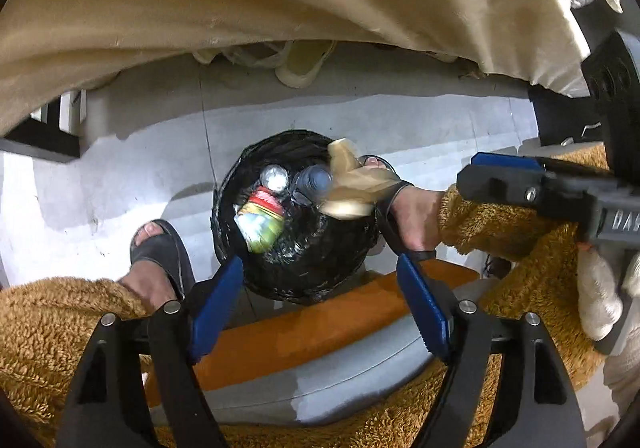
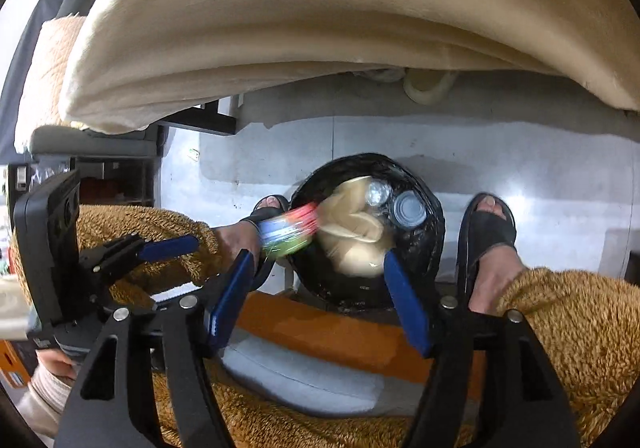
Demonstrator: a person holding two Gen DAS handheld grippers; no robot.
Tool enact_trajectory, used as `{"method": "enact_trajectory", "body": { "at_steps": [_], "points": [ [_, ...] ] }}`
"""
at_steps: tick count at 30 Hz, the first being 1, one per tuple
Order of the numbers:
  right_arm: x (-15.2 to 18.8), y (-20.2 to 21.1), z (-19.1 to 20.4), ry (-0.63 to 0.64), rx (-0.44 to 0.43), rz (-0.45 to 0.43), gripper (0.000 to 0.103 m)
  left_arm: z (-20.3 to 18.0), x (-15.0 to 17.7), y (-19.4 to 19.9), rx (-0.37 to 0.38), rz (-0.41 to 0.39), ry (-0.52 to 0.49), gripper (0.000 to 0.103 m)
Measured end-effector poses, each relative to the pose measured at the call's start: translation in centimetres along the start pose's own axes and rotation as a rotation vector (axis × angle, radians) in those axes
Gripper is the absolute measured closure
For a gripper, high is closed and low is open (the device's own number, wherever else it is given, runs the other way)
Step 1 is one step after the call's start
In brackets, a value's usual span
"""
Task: Collect trash
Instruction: 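Open both tools to drop the wrapper and paper bag into the bin, then move both tools back up to the remaining trash on the bed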
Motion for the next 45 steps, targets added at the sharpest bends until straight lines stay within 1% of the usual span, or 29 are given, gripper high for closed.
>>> {"method": "enact_trajectory", "body": {
  "at_steps": [4,8,11,14,18,21,24,26,30,32,34,35,36,37,39,40,41,43,45],
  "points": [
    [-0.6,2.0,0.2,0.004,-0.037,-0.088,0.036,0.1,-0.4,0.6,-0.007,-0.039,0.006,0.025],
    [-0.3,3.3,0.7,0.046,0.002,-0.162,0.036,-0.4,-0.5,1.3,-0.026,-0.070,-0.010,0.025],
    [-0.6,4.9,0.8,0.045,-0.020,-0.231,0.036,-0.5,-1.0,2.4,-0.030,-0.106,-0.014,0.025],
    [-1.1,6.8,0.9,0.054,-0.051,-0.313,0.036,-0.6,-1.7,3.8,-0.002,-0.159,-0.016,0.025],
    [-1.3,9.9,1.7,0.097,-0.065,-0.444,0.036,-1.4,-2.7,5.9,0.033,-0.231,-0.046,0.025],
    [-1.5,12.2,2.3,0.147,-0.045,-0.547,0.036,-2.6,-3.2,7.8,0.022,-0.293,-0.100,0.025],
    [-2.2,14.2,2.8,0.189,-0.014,-0.630,0.036,-3.4,-3.9,9.8,0.013,-0.354,-0.138,0.025],
    [-2.8,15.1,3.0,0.207,0.006,-0.657,0.036,-3.7,-4.5,11.1,0.011,-0.387,-0.151,0.025],
    [-4.3,17.1,4.2,0.249,-0.032,-0.707,0.036,-4.3,-6.0,14.2,-0.007,-0.457,-0.177,0.025],
    [-5.0,18.4,4.8,0.282,-0.022,-0.753,0.032,-4.5,-6.6,15.2,-0.021,-0.482,-0.186,0.025],
    [-5.8,19.4,5.7,0.300,-0.013,-0.788,0.031,-4.5,-7.6,16.2,-0.034,-0.508,-0.182,0.018],
    [-6.3,20.0,5.8,0.311,-0.010,-0.803,0.031,-4.6,-8.1,16.6,-0.035,-0.521,-0.179,0.016],
    [-6.7,20.5,6.1,0.317,-0.007,-0.820,0.027,-4.7,-8.6,17.1,-0.032,-0.530,-0.180,0.013],
    [-7.1,21.1,6.2,0.319,-0.006,-0.840,0.021,-4.9,-9.2,17.5,-0.030,-0.536,-0.183,0.012],
    [-8.0,22.1,6.4,0.319,-0.013,-0.870,0.016,-5.2,-10.3,18.2,-0.040,-0.549,-0.198,0.011],
    [-8.3,22.4,6.4,0.319,-0.017,-0.878,0.006,-5.2,-10.9,18.7,-0.050,-0.555,-0.206,0.008],
    [-8.6,22.7,6.4,0.316,-0.018,-0.887,0.005,-5.3,-11.6,19.0,-0.063,-0.563,-0.216,0.006],
    [-9.4,23.3,6.2,0.309,-0.024,-0.901,0.005,-5.3,-12.7,19.7,-0.094,-0.590,-0.224,0.006],
    [-9.8,23.6,6.0,0.304,-0.025,-0.908,0.005,-5.3,-14.0,20.2,-0.100,-0.602,-0.238,0.006]
  ]
}}
Point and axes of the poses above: each gripper's, at about its wrist camera, not at the fingertips, and y roughly against the way its jaws point, z to its left, x to its underside, the point moved 6 cm from there along -y, roughly the way its jaws point, and after that the axes turned 10 degrees about x, right-handed, at the moved point
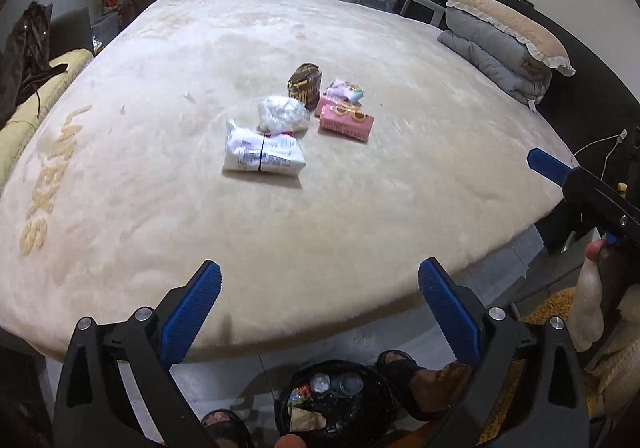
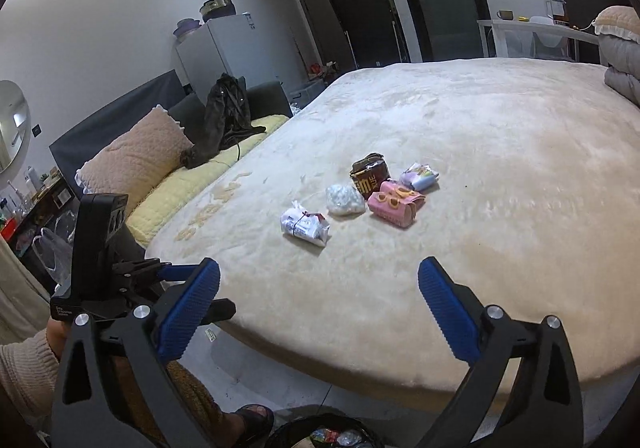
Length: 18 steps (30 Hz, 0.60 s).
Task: Collect trash
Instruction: 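Move both tools back up to the remaining trash on the bed, then grasp the white wrapped package with the left tool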
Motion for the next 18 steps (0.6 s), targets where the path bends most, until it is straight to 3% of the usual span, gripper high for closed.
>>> {"method": "enact_trajectory", "body": {
  "at_steps": [5,14,18],
  "points": [
    [-0.6,-0.1,-0.9,-0.047,-0.007,-0.017,0.005,1.2,-2.4,-2.1,-0.006,0.030,-0.016,0.006],
    [-1.1,0.4,-2.2,-0.084,-0.002,-0.031,0.005,4.3,-5.4,-6.7,-0.081,0.084,-0.008,0.006],
    [-1.1,0.3,-3.1,-0.117,0.013,-0.021,0.005,5.5,-6.4,-8.2,-0.092,0.107,0.037,0.006]
  ]
}}
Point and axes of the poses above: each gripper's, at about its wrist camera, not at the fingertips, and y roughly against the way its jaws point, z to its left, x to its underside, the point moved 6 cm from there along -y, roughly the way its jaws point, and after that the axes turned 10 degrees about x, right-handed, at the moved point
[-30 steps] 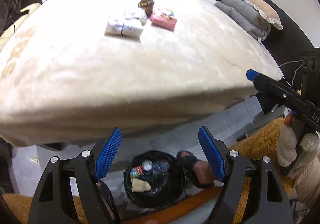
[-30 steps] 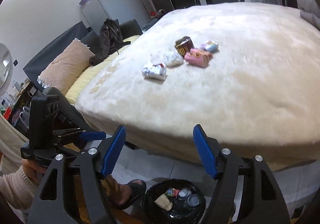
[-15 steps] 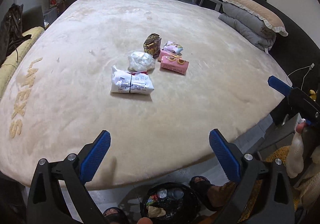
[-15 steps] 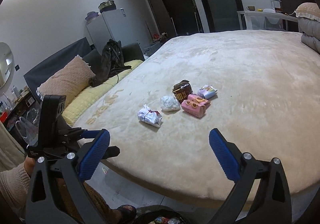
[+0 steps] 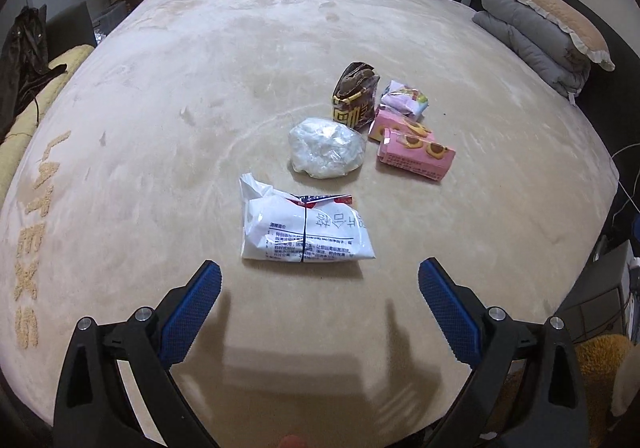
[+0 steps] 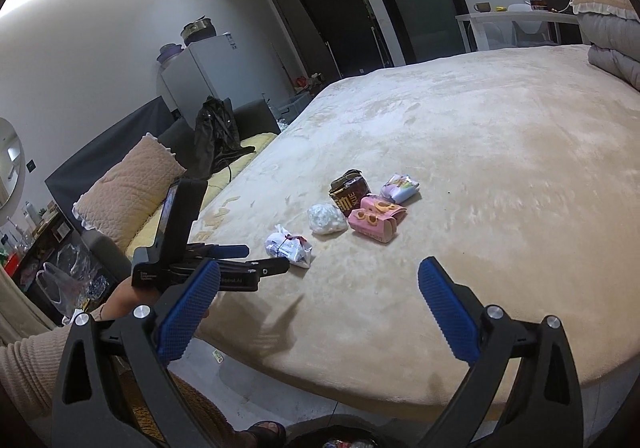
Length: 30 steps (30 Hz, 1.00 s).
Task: Collect trash
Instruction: 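Grasp the white wrapped package with the left tool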
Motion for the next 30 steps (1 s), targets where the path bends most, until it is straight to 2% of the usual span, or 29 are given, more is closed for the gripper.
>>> {"method": "enact_trajectory", "body": {
  "at_steps": [8,9,10,14,30],
  "points": [
    [0.2,-0.7,-1.0,-0.034,0.014,0.028,0.005,0.9,-1.9,-2.4,-0.043,0.019,-0.018,0.008],
    [0.3,-0.9,-1.0,-0.035,0.011,0.033,0.005,1.0,-1.9,-2.7,-0.052,0.029,-0.026,0.014],
    [0.3,-1.1,-0.9,-0.034,0.010,0.038,0.005,1.1,-1.8,-2.8,-0.057,0.037,-0.032,0.026],
    [0.5,-1.9,-0.8,-0.034,0.010,0.060,0.005,0.8,-1.9,-2.7,-0.053,0.036,-0.058,0.034],
    [1.2,-4.7,0.7,-0.007,0.053,0.105,0.005,0.3,-1.6,0.1,0.001,-0.038,-0.055,0.034]
  ]
}}
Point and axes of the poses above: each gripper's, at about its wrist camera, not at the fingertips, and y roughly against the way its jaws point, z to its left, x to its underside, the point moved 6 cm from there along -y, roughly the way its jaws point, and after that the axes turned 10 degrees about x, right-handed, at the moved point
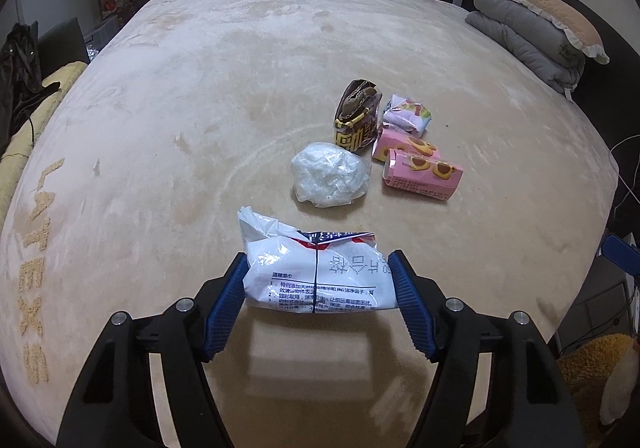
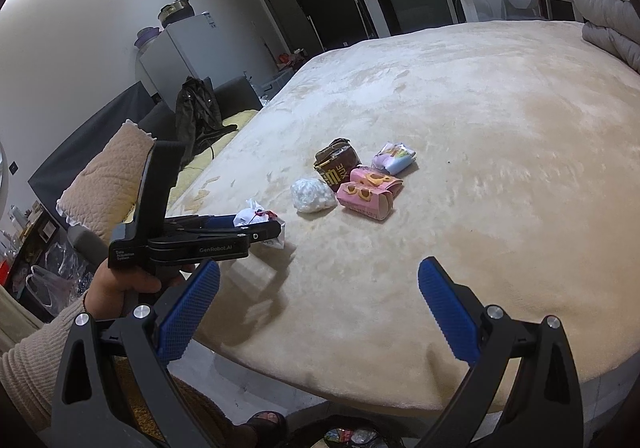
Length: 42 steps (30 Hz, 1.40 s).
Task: Collect trash
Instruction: 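Grasp the white wrapped package with the left tool, then grasp the pink cookie box with the right tool while left tool holds the package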
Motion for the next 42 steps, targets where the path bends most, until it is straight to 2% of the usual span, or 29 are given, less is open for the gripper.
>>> {"method": "enact_trajectory", "body": {
  "at_steps": [7,13,17,22,25,28,30,34,42],
  "points": [
    [-0.9,-2.9,0.2,-0.029,0.050,0.019,0.005,-0.6,0.3,2.9,0.050,-0.068,0.017,0.034],
    [-1.8,-6.0,-1.0,-0.144,0.088,0.055,0.005,-0.9,0.8,5.0,0.088,-0.103,0.024,0.034],
    [-2.1,-8.3,-2.2,-0.251,0.102,0.095,0.005,-0.6,1.1,6.2,0.087,-0.123,0.019,0.034],
    [-2.1,-11.8,-3.4,-0.334,0.112,0.176,0.005,0.0,1.5,7.6,0.098,-0.147,0.038,0.034],
    [-2.8,-13.4,-3.5,-0.328,0.119,0.183,0.005,0.2,1.8,8.2,0.101,-0.154,0.043,0.034],
    [-3.8,-14.2,-3.2,-0.292,0.128,0.157,0.005,0.4,2.2,8.5,0.098,-0.154,0.043,0.034],
    [-4.1,-14.5,-3.0,-0.267,0.163,0.129,0.005,0.7,2.3,8.7,0.093,-0.155,0.043,0.034],
    [-3.8,-15.7,-2.3,-0.238,0.181,0.141,0.005,1.6,2.2,9.1,0.092,-0.164,0.058,0.034],
    [-4.0,-17.7,-1.8,-0.265,0.204,0.143,0.009,1.9,2.5,9.0,0.086,-0.155,0.061,0.034]
  ]
}}
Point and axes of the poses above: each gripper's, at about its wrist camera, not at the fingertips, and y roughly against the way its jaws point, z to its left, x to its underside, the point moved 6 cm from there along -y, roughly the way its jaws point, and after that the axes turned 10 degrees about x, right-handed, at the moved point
